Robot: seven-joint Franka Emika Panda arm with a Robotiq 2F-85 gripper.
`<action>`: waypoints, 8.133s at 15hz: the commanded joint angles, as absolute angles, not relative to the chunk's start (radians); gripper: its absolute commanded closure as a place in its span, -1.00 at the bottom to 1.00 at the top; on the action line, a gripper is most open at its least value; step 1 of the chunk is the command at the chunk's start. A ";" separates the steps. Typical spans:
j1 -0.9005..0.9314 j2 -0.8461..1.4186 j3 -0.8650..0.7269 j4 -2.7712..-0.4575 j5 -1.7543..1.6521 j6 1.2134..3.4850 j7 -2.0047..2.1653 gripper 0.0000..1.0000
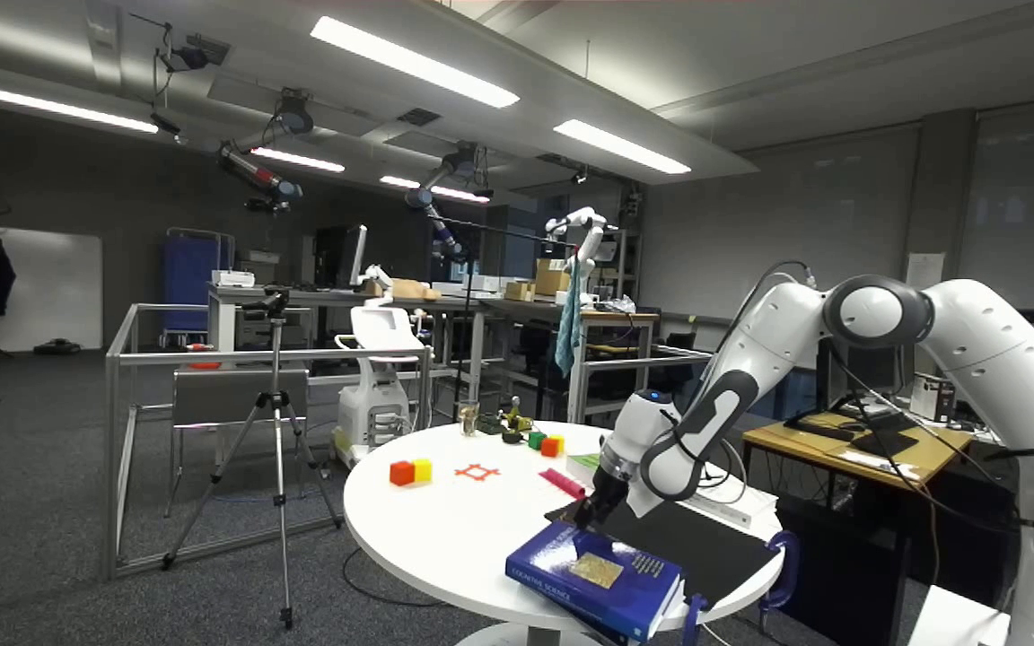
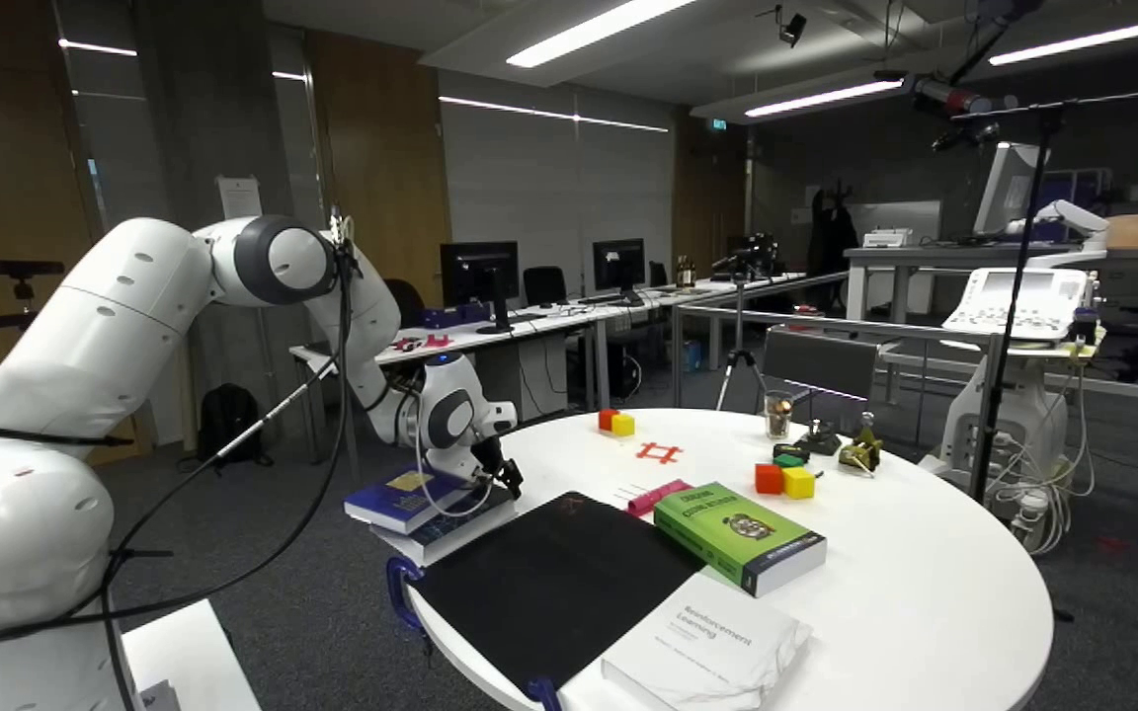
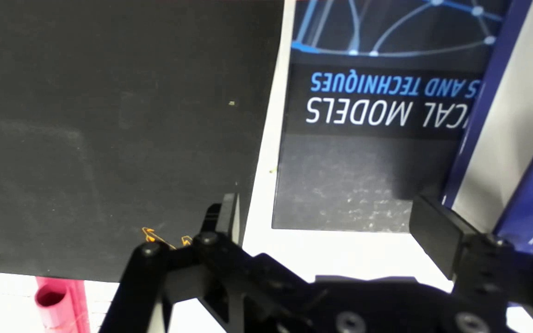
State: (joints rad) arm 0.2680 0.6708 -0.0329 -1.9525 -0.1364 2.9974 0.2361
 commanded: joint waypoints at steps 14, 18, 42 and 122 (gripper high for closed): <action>0.269 0.676 0.017 -1.950 -0.110 3.010 0.175 -1.00; 0.269 0.677 0.025 -1.950 -0.110 3.009 0.173 -1.00; 0.300 0.642 -0.033 -1.980 -0.125 3.020 0.199 -1.00; 0.811 0.651 0.196 -1.845 -1.293 1.884 1.214 -1.00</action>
